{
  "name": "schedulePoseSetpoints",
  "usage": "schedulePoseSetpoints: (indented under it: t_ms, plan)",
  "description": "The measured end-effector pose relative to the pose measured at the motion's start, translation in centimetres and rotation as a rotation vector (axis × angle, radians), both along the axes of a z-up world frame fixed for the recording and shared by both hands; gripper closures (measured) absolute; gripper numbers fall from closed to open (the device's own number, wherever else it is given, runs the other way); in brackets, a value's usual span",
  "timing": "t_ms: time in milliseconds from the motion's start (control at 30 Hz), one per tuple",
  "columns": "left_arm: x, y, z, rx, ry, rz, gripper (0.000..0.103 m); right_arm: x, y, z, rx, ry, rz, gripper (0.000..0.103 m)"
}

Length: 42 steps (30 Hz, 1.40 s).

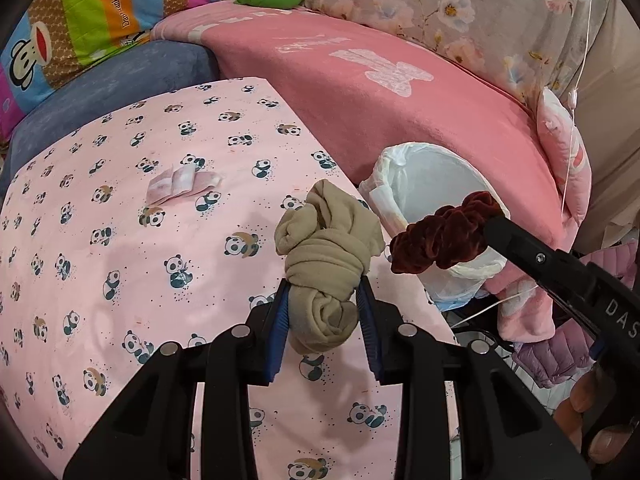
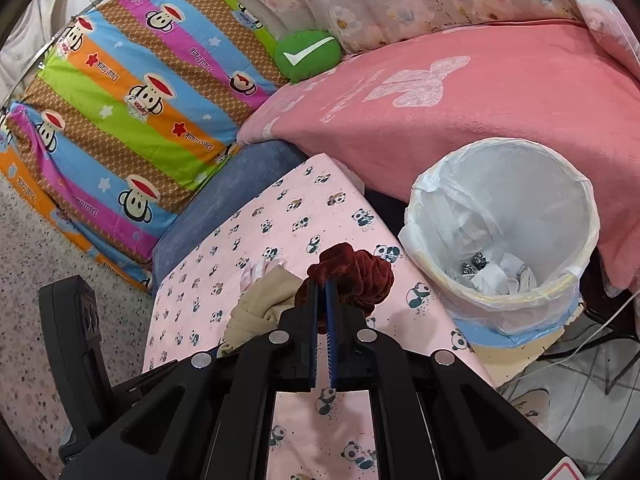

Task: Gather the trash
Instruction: 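Carry both items over the bin and open the left gripper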

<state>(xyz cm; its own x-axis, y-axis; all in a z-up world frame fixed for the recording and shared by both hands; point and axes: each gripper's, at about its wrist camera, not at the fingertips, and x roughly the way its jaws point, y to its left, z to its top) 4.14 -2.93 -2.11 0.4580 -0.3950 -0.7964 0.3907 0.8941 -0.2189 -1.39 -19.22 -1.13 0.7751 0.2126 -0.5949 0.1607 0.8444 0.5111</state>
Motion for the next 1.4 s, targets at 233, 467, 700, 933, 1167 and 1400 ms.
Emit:
schedulePoseSetpoints:
  t_ms: [233, 467, 700, 933, 1167, 1400]
  plan:
    - [-0.1, -2.2, 0.4, 0.011, -0.007, -0.031, 0.072, -0.9, -2.9, 0.0, 0.015, -0.008, -0.058, 0.097]
    - [0.1, -4.5, 0.7, 0.021, -0.016, -0.066, 0.071, -1.3, -5.6, 0.2, 0.017, -0.014, -0.109, 0.097]
    - [0.4, -6.9, 1.1, 0.024, -0.026, -0.106, 0.072, -1.4, -8.2, 0.5, 0.011, -0.021, -0.158, 0.097]
    - [1.2, -9.0, 0.9, 0.03, -0.025, -0.14, 0.071, -0.8, -10.4, 0.2, 0.008, -0.008, -0.194, 0.097]
    - [2.4, -11.2, 0.6, 0.028, -0.013, -0.175, 0.071, -0.1, -12.2, -0.6, 0.01, 0.014, -0.222, 0.097]
    - [3.5, -14.0, 0.5, 0.021, -0.013, -0.218, 0.07, 0.5, -13.4, -1.0, 0.002, 0.02, -0.243, 0.097]
